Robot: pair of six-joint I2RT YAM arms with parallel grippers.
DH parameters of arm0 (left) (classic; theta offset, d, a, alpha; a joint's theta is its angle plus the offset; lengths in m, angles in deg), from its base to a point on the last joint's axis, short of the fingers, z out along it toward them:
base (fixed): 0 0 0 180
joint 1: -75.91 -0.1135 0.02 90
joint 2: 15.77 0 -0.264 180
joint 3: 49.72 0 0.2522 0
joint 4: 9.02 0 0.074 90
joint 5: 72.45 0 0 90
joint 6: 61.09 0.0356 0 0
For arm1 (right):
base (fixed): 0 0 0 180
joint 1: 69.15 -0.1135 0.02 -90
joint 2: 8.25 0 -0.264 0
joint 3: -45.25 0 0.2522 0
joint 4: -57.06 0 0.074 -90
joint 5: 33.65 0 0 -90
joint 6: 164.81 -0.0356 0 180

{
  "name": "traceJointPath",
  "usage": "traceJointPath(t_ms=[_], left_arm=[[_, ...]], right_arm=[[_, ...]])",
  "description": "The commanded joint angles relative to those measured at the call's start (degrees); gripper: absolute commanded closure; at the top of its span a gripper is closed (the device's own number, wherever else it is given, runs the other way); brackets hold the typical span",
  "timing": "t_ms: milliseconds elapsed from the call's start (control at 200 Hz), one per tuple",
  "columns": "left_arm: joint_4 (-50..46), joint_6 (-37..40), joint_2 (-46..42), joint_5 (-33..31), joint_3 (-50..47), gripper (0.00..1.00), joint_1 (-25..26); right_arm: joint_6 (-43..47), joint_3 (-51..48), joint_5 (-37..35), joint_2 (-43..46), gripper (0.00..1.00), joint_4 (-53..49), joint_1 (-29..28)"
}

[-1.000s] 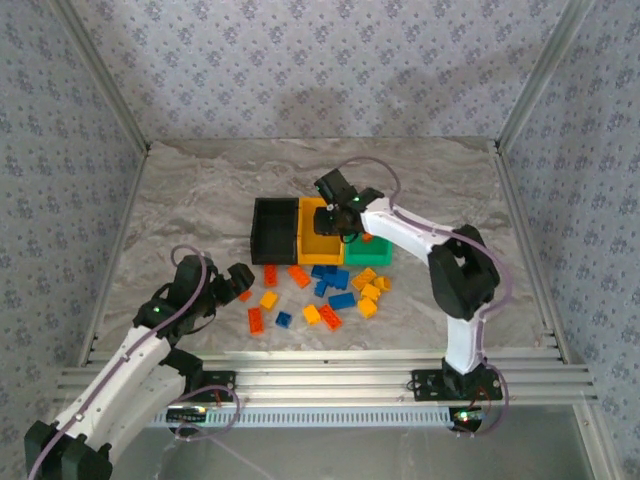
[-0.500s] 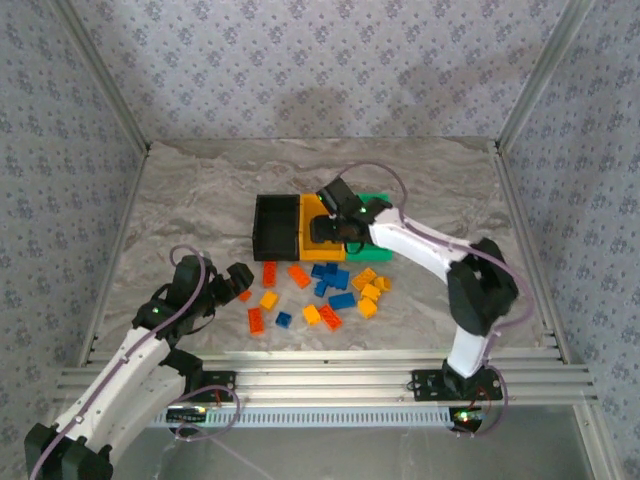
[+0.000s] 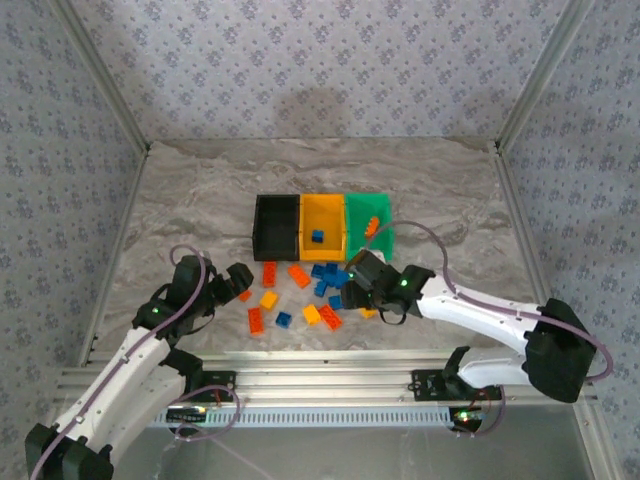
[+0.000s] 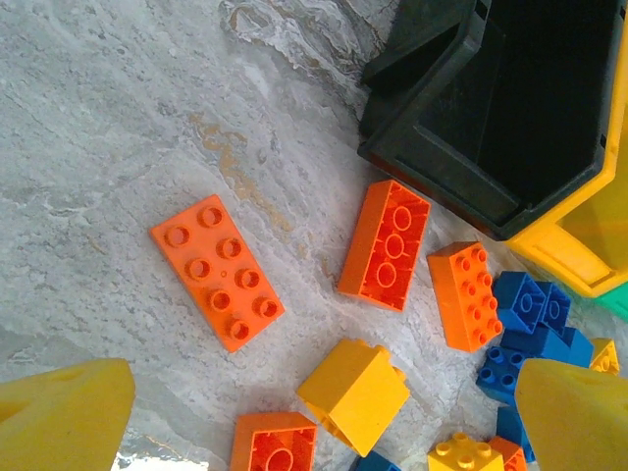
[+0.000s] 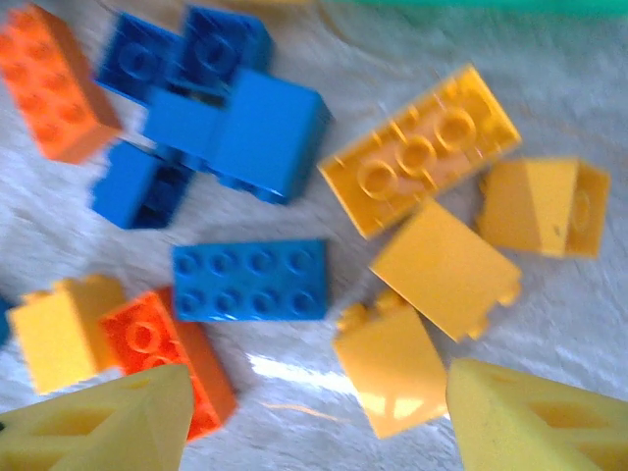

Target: Sort the legos into containers by color

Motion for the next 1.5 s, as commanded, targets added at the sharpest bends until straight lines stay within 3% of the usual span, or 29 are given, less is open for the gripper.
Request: traceJointPath(t_ms=[0, 390, 530, 675, 894, 1104, 1494], left_arm=[[0.06, 0.74, 0.01, -0.34, -0.55, 0.0, -0.55], [0.48, 0.42, 0.93, -0.16, -1.52, 0.0, -0.9], [0.73, 0.67, 1.33, -0.02, -1.3, 0.0, -1.05], [0.69, 0.81, 1.33, 0.01, -1.48, 0.0, -1.19], [0.47, 1.15, 1.17, 0.32, -1.1, 0.0, -1.31], [0.36, 1.05, 0.67, 0.63, -0.83, 0.0, -1.45], [-3.21, 0.6, -3.19, 0.36, -2.0, 0.0, -1.8]], right_arm=[[-3.45, -3.15, -0.02, -0.31, 0.28, 1.16, 0.1], [-0.05, -5.0, 0.96, -8.64, 0.32, 6.46, 2.73], [0.88, -5.25, 1.21, -9.61, 0.39, 7.07, 3.52], [1.81, -5.65, 2.15, -8.48, 0.52, 7.11, 3.45], [3.01, -2.96, 3.33, -0.68, 0.63, 1.39, 1.89], [7.73, 10.24, 5.78, -2.47, 0.65, -0.92, 1.2], [14.01, 47.88, 5.76, -36.67, 0.64, 2.24, 3.28]])
